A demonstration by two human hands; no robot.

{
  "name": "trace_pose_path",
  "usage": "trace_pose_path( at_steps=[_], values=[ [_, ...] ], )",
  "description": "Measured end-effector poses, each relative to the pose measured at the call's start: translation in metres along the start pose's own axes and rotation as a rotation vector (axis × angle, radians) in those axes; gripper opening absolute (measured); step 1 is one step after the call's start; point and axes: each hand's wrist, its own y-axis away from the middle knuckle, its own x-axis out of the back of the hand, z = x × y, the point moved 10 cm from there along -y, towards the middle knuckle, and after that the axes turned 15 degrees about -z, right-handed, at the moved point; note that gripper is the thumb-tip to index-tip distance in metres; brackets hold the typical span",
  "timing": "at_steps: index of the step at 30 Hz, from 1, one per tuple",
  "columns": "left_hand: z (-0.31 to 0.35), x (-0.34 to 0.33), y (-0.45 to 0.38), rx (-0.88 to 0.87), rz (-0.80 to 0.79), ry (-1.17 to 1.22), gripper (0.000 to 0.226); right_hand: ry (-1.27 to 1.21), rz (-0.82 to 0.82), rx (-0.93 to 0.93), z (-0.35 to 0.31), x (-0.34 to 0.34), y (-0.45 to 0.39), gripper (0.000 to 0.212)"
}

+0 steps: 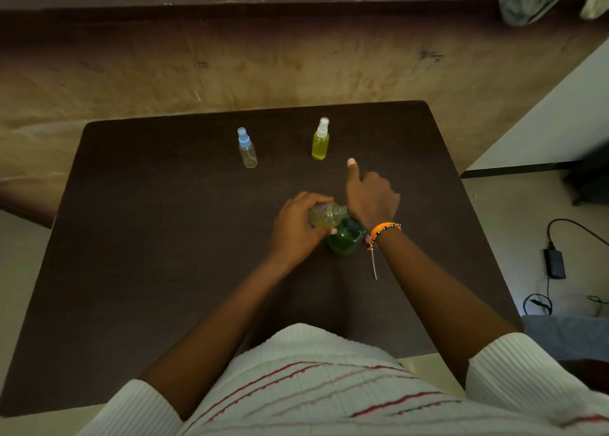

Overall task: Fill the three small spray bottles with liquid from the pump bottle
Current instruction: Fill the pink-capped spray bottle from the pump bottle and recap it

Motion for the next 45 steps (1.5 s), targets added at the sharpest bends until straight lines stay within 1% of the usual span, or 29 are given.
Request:
trace_pose_path(
  at_steps=[3,8,13,19,28,30,33,34,36,38,42,45],
  values=[
    [0.001,0.001,-0.001,-0.01,0.008,0.02,0.05,-0.018,-0.084,-0.02,0.002,-0.006,-0.007,0.079],
    [-0.001,-0.003,-0.002,-0.004,-0.018,0.046,0.049,0.019,-0.174,-0.05,0.004,-0.012,-0.009,0.082],
    [-0.004,-0.005,-0.005,-0.003,-0.023,0.047,0.049,-0.018,-0.06,-0.035,0.002,-0.001,-0.004,0.075],
    [-0.007,-0.005,-0.005,0.009,-0.03,0.044,0.051,0.002,-0.013,0.006,-0.004,0.002,0.001,0.071],
    [0.0,0.001,-0.003,-0.017,-0.003,0.043,0.051,0.058,-0.167,-0.033,0.0,-0.011,-0.009,0.079],
    [0.002,0.002,-0.002,-0.024,0.004,0.024,0.051,0.034,-0.123,-0.016,-0.002,-0.008,-0.005,0.076],
    [-0.002,0.0,-0.003,-0.015,0.013,-0.005,0.052,0.06,0.051,0.043,-0.01,0.007,0.006,0.067],
    [-0.003,0.0,-0.003,-0.014,0.016,-0.005,0.052,0.072,0.082,0.061,-0.012,0.009,0.008,0.066],
    [-0.003,-0.001,-0.003,-0.01,0.017,-0.001,0.051,0.076,0.09,0.073,-0.014,0.009,0.009,0.065],
    [-0.004,-0.001,-0.003,-0.012,0.017,0.006,0.051,0.097,0.067,0.079,-0.015,0.007,0.008,0.066],
    [0.0,0.001,-0.001,-0.037,0.016,0.03,0.05,0.099,-0.074,0.022,-0.013,0.001,0.003,0.073],
    [0.002,0.002,-0.002,-0.043,0.016,0.03,0.05,0.133,-0.137,-0.002,-0.012,0.001,0.003,0.074]
  ],
)
